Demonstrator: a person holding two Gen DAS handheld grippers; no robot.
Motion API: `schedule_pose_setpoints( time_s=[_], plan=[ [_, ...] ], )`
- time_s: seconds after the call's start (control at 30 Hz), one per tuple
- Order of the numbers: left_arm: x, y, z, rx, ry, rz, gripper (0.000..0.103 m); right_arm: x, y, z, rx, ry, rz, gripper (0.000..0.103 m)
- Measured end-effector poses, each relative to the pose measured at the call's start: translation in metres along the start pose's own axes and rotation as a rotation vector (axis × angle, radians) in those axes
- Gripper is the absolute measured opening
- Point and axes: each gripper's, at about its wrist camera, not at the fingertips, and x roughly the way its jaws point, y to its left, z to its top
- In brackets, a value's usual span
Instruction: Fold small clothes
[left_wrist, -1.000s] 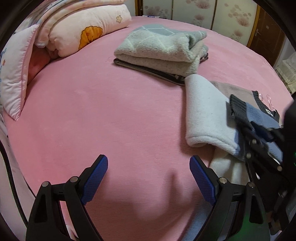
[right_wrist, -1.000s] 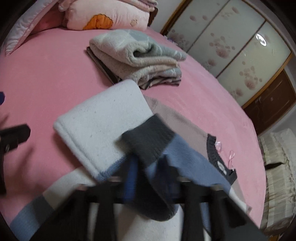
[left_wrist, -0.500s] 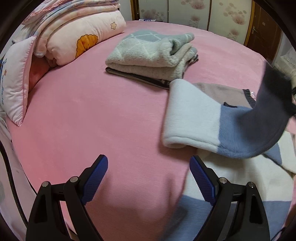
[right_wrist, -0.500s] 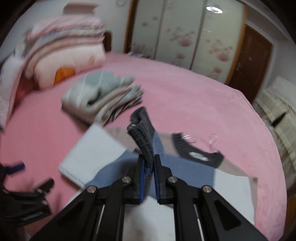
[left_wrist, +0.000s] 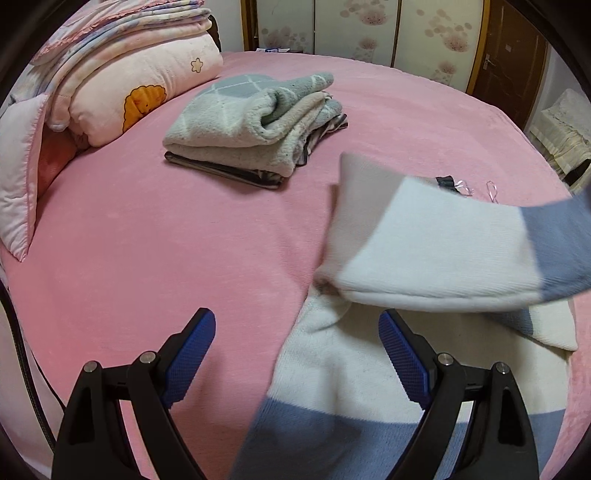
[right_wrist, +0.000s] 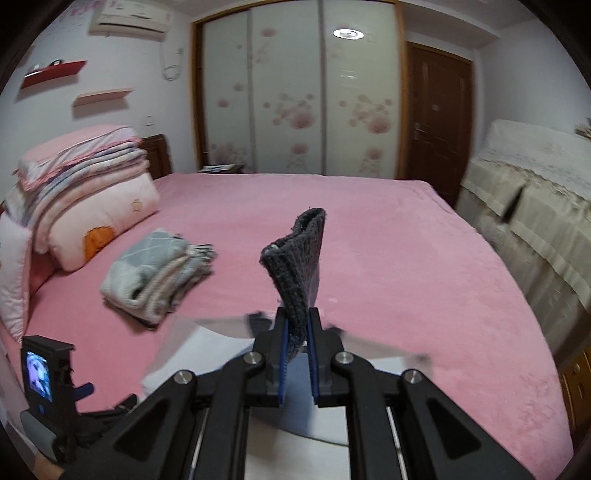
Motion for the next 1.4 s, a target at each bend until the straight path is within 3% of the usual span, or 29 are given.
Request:
schedule_pose_setpoints(
  time_s=[0.2, 0.37, 0.57, 0.77, 0.97, 1.07, 1.23, 1.27, 1.33, 1.4],
  plan=[
    [0.017, -0.007, 0.001, -0.014, 0.009, -0.002, 0.089, 0.015, -0.074, -0.033, 0.074, 0.076, -0.083, 0.009],
    [0.033, -0.005, 0.0, -0.048, 0.038, -0.04, 0.089, 0.045, -0.12, -0.082, 0.197, 0.213, -0.107, 0.009],
    [0.033, -0.005, -0.007, -0.021, 0.04, -0.074, 0.089, 0.064, -0.125, -0.124, 0.209, 0.307, -0.136, 0.009],
    [0.024, -0.019, -0.02, 0.117, 0.013, -0.061, 0.089, 0.065, -0.128, -0.133, 0.225, 0.322, -0.129, 0.011],
    [0.037, -0.045, -0.027, 0.234, 0.025, -0.003, 0.089, 0.063, -0.127, -0.132, 0.226, 0.317, -0.113, 0.011],
    [0.049, -0.062, -0.02, 0.282, 0.005, 0.065, 0.089, 0.063, -0.127, -0.132, 0.226, 0.316, -0.111, 0.011],
    [0.064, -0.078, -0.004, 0.308, -0.035, 0.138, 0.089, 0.063, -0.129, -0.131, 0.23, 0.309, -0.097, 0.011],
    [0.065, -0.079, -0.001, 0.297, -0.047, 0.139, 0.086, 0.063, -0.129, -0.131, 0.228, 0.308, -0.094, 0.011],
    [0.066, -0.077, 0.003, 0.279, -0.055, 0.136, 0.069, 0.064, -0.127, -0.13, 0.224, 0.308, -0.082, 0.011],
    [0.068, -0.073, 0.006, 0.241, -0.038, 0.096, 0.04, 0.066, -0.125, -0.129, 0.217, 0.307, -0.069, 0.011]
  ],
)
